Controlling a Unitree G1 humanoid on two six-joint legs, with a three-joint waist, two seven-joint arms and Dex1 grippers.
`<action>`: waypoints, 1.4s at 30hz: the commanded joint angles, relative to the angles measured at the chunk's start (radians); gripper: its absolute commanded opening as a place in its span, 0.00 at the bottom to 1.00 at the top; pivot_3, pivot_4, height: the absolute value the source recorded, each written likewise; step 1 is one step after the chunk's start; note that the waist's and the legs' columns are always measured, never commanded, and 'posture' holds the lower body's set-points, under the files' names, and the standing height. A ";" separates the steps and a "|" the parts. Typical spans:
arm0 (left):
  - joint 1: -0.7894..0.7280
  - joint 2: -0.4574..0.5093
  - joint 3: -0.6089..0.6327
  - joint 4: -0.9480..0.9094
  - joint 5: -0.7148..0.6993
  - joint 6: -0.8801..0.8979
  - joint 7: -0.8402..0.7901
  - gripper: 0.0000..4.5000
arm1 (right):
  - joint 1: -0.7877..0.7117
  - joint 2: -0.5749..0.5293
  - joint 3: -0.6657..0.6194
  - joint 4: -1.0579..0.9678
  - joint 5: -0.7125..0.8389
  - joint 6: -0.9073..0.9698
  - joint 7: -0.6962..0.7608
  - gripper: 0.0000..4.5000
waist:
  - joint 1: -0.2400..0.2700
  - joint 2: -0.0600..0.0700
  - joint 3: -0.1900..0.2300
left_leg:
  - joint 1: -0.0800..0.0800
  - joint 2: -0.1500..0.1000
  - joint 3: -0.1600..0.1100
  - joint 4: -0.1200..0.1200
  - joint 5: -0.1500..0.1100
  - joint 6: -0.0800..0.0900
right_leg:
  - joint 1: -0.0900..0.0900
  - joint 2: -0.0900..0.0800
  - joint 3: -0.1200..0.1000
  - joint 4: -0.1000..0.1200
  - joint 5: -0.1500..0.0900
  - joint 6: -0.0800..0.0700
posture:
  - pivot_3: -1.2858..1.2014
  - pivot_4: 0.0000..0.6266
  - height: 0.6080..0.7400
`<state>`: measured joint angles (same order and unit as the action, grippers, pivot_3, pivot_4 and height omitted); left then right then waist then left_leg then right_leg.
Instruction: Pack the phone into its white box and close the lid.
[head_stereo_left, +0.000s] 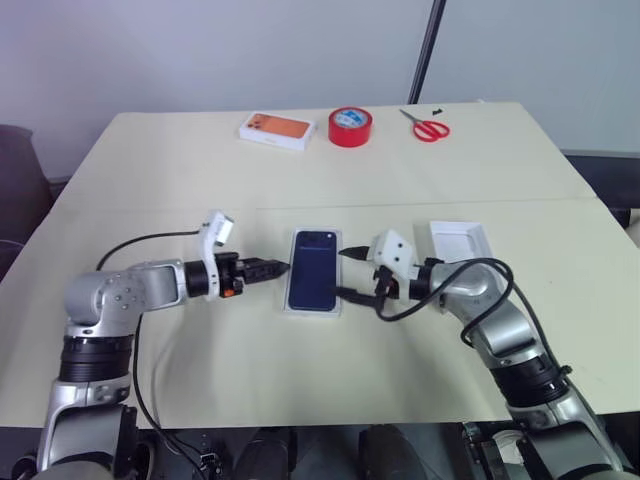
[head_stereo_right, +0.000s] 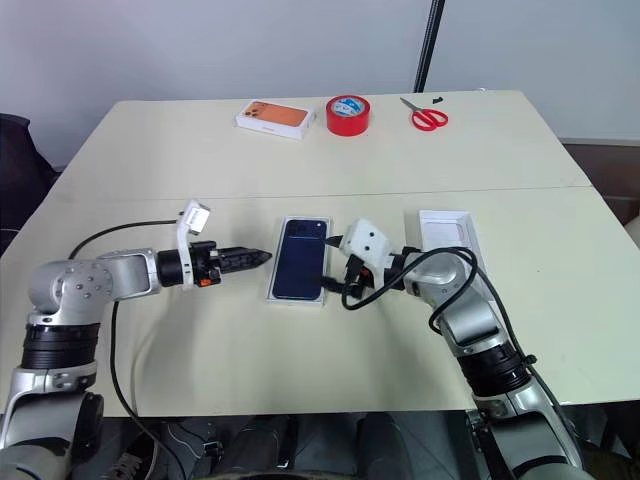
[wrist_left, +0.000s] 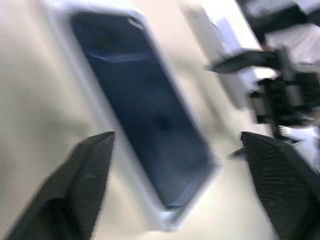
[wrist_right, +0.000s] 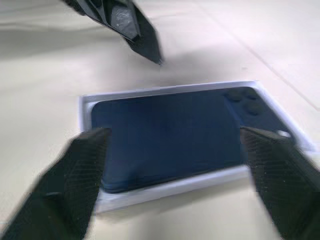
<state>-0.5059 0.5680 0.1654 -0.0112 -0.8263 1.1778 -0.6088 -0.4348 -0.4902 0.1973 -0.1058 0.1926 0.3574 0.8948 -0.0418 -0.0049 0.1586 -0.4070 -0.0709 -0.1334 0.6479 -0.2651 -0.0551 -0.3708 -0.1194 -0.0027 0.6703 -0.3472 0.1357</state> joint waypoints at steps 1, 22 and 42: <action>-0.005 -0.001 0.007 0.028 0.096 -0.152 0.013 0.42 | -0.024 0.005 -0.030 0.012 -0.011 -0.037 -0.035 0.45 | 0.003 0.000 0.000 | 0.000 0.000 0.000 0.000 0.000 0.000 | 0.000 0.000 0.000 0.000 0.000 0.000 | 0.52 0.24 1.00; -0.014 -0.292 -0.338 0.008 0.336 -0.305 -0.027 0.00 | -0.031 -0.132 0.028 0.202 -0.252 -0.220 -0.050 0.01 | 0.020 0.000 0.000 | 0.000 -0.002 0.000 0.001 0.000 0.000 | 0.002 -0.001 -0.001 -0.001 0.000 0.000 | 0.52 0.24 1.00; -0.033 -0.369 -0.362 0.093 0.416 -0.369 -0.078 0.00 | 0.166 -0.308 -0.104 0.038 -0.195 -0.141 0.048 0.01 | 0.028 0.000 0.000 | 0.000 -0.002 0.000 0.001 -0.001 0.001 | 0.004 0.000 -0.002 -0.003 0.000 0.000 | 0.52 0.24 1.00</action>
<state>-0.5449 0.1870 -0.1997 0.1218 -0.4023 0.8017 -0.6682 -0.2804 -0.7822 0.1120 -0.0517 -0.0052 0.2242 0.9382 -0.0142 -0.0051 0.1587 -0.4070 -0.0728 -0.1332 0.6494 -0.2656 -0.0539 -0.3669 -0.1195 -0.0046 0.6673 -0.3472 0.1358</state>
